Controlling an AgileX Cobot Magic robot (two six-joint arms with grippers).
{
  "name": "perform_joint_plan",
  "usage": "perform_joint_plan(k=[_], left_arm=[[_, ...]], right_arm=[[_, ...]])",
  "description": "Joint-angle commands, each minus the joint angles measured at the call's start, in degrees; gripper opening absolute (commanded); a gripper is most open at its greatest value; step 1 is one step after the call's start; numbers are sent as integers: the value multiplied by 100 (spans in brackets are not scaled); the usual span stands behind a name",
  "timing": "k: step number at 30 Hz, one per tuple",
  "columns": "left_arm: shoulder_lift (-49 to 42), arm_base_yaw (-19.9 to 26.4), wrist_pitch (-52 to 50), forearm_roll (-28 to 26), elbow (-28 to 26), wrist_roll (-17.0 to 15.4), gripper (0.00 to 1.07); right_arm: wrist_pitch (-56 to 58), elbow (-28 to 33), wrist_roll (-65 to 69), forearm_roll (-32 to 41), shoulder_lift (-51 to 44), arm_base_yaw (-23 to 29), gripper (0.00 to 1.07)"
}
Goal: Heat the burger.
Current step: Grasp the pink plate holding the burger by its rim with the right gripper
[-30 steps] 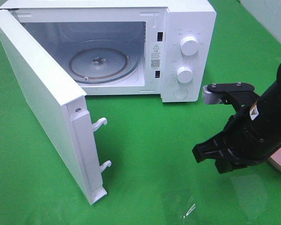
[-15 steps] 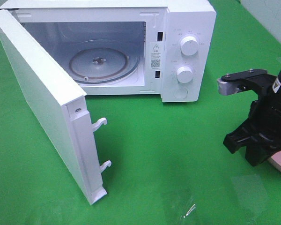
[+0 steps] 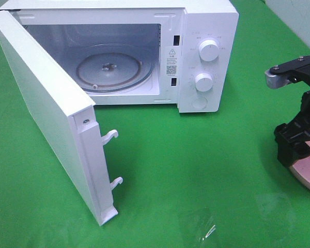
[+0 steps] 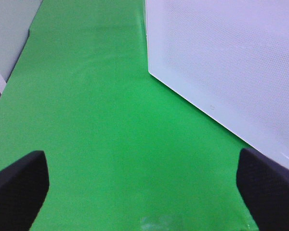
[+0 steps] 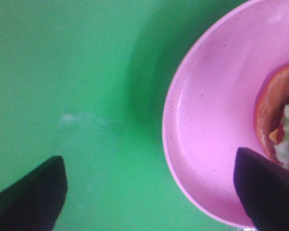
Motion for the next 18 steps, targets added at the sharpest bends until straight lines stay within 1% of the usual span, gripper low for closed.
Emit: perform_joint_plan(k=[1, 5, 9, 13, 18], left_arm=[[-132, 0, -80, -6, 11, 6, 98], [-132, 0, -80, -6, 11, 6, 98], [-132, 0, -80, -6, 11, 6, 98], [-132, 0, -80, -6, 11, 6, 98], [-132, 0, -80, -6, 11, 6, 98]], right_arm=[[-201, -17, -69, -86, -6, -17, 101], [-395, -17, -57, -86, 103, -17, 99], [-464, -17, -40, -57, 304, -143, 98], [-476, -17, 52, -69, 728, -384, 96], [-625, -23, 74, -46, 900, -487, 95]])
